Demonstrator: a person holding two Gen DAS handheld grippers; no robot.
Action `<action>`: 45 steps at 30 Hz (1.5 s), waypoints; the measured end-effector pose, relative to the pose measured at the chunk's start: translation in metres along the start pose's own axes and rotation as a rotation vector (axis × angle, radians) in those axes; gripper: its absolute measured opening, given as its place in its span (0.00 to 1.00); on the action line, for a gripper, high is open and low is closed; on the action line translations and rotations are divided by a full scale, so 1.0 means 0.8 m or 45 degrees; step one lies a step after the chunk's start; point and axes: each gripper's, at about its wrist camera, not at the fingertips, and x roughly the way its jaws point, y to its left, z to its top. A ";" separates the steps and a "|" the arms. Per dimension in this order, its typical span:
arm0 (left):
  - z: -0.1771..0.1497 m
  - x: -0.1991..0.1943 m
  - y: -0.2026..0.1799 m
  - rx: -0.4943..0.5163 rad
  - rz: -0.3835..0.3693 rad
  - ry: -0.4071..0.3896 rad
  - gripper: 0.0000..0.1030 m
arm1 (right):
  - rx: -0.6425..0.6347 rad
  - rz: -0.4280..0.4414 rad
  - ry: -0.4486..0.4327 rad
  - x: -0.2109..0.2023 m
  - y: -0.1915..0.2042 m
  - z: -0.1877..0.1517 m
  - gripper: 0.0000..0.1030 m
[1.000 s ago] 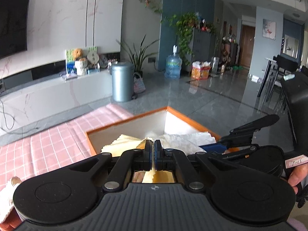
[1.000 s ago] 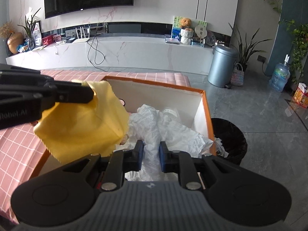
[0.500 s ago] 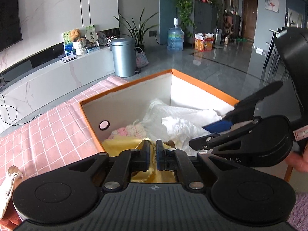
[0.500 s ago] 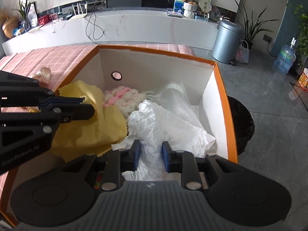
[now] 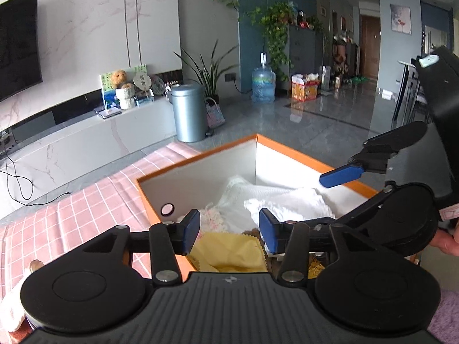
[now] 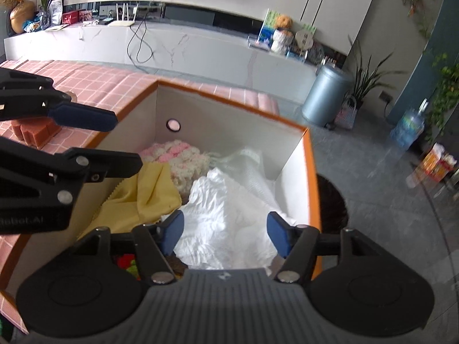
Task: Organize soft objects
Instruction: 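Open both tools to drop the tissue and cloth into the box, then move both tools back over the white mitt and red sponge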
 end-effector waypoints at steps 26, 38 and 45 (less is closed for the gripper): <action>-0.063 -0.125 0.047 -0.266 0.192 -0.169 0.60 | 0.086 -0.271 -0.412 -0.130 0.101 -0.037 0.83; -0.125 -0.170 0.121 -0.408 0.375 -0.100 0.60 | -0.077 -0.162 -0.537 -0.130 0.212 -0.016 0.83; -0.154 -0.181 0.162 -0.459 0.449 -0.030 0.60 | -0.040 -0.046 -0.480 -0.093 0.255 -0.009 0.83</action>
